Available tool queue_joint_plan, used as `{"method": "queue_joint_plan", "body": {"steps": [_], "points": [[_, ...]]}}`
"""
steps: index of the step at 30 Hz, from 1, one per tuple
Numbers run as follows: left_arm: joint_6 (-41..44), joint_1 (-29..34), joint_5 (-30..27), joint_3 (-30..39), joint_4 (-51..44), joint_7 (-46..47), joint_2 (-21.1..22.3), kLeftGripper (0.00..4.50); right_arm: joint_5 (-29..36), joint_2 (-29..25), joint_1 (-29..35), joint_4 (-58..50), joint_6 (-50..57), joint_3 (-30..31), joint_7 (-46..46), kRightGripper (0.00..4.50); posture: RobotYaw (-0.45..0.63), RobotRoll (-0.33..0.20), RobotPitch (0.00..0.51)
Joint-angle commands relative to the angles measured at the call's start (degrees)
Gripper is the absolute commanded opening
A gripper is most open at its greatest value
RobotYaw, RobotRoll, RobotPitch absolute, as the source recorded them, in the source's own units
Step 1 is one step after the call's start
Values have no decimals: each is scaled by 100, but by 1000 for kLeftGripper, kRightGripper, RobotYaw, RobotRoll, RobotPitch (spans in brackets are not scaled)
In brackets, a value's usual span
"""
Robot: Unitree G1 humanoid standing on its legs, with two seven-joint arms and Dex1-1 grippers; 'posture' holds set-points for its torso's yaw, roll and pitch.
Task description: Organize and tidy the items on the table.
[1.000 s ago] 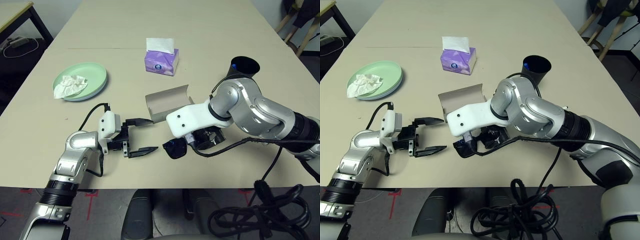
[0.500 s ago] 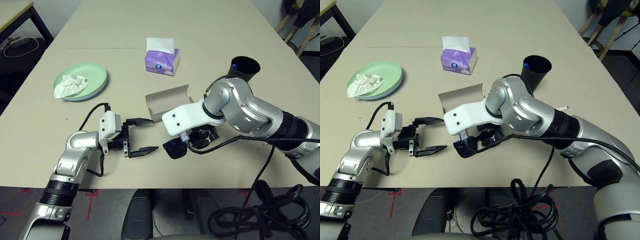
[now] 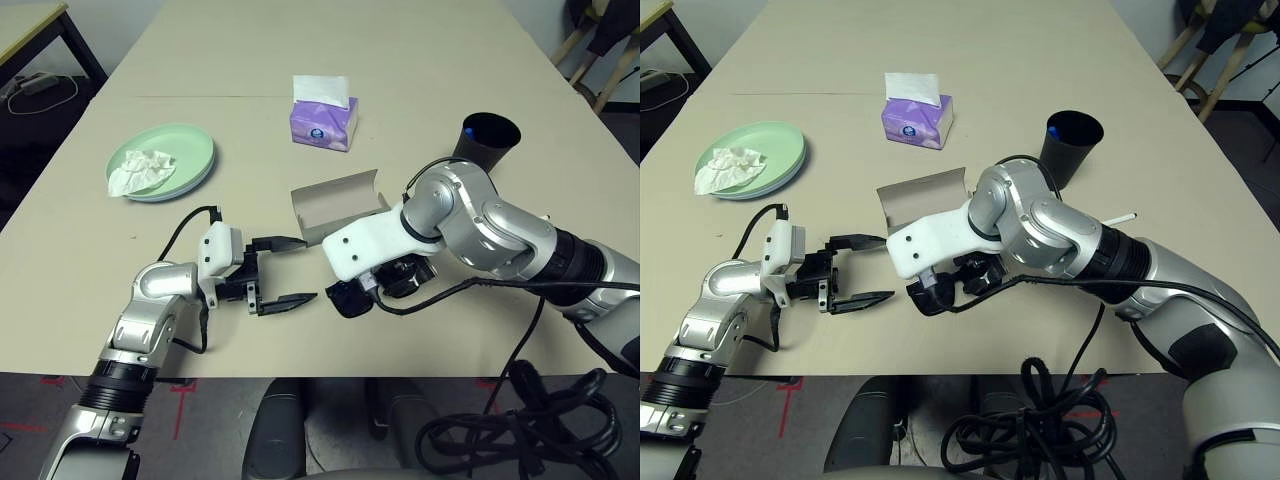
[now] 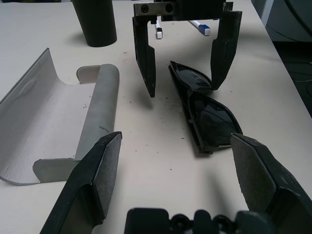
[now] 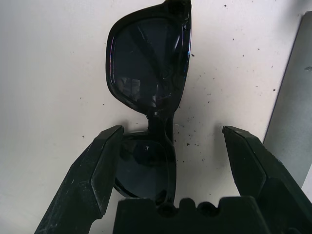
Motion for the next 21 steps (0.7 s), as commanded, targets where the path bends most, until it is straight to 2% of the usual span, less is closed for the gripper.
{"method": "queue_joint_plan", "body": {"steps": [1, 4, 5, 13, 21], "points": [[6, 98, 69, -78, -195, 12, 52, 4468, -42, 15, 78, 19, -39, -9, 62, 4500, 175, 0, 193], [11, 114, 63, -78, -217, 26, 62, 4500, -43, 32, 92, 33, -52, -16, 64, 3909, 176, 0, 193], [12, 117, 62, -78, -219, 28, 65, 4500, -39, 44, 97, 41, -60, -20, 61, 3576, 176, 0, 193], [13, 129, 61, -80, -214, 34, 60, 4500, -28, 110, 95, 44, -89, -77, 48, 410, 172, 0, 188], [8, 97, 65, -87, -164, 25, 42, 4500, 38, 44, 5, -76, -117, -250, 96, 357, 165, 0, 183]]}}
